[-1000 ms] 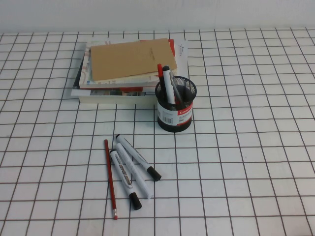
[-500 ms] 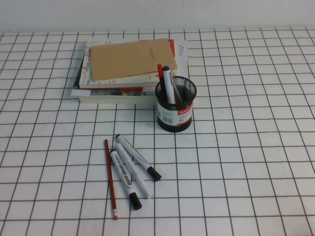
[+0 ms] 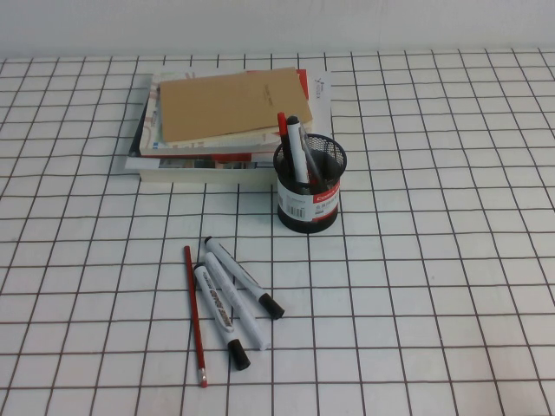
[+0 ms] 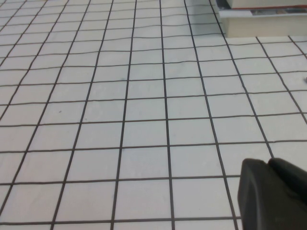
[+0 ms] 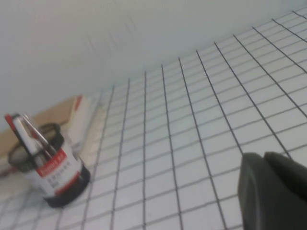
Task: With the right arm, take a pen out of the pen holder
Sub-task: 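Take a marker out of the pen holder and lay it on the table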
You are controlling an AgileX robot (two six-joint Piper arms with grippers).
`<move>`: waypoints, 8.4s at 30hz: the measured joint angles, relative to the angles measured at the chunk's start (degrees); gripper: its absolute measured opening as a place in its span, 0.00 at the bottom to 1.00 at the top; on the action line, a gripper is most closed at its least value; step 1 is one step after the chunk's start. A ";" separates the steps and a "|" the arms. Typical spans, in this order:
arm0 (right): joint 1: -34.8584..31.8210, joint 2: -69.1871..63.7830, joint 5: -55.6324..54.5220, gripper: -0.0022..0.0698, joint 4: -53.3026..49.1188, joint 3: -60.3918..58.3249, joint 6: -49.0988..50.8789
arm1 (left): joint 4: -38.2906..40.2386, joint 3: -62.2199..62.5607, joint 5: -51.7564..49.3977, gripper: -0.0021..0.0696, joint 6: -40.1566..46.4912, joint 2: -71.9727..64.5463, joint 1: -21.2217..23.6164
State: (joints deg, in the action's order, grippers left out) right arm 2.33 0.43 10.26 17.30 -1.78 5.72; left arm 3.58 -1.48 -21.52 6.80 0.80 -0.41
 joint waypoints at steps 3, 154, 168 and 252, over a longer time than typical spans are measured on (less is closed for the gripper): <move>0.00 0.00 -3.82 0.01 6.37 0.00 0.00 | 0.00 0.00 0.00 0.02 0.00 0.00 0.00; 34.97 -116.98 -36.95 0.23 10.61 74.77 -28.47 | 0.00 0.00 0.00 0.02 0.00 0.00 0.00; 34.97 -101.75 -30.86 0.22 11.19 74.77 -28.47 | 0.00 0.00 0.00 0.02 0.00 0.00 0.00; 38.95 -131.96 40.58 0.28 -4.89 118.08 -10.27 | 0.00 0.00 0.00 0.02 0.00 0.00 0.00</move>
State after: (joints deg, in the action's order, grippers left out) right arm 41.28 -131.53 50.84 12.41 116.30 -4.55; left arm 3.58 -1.48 -21.52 6.80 0.80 -0.41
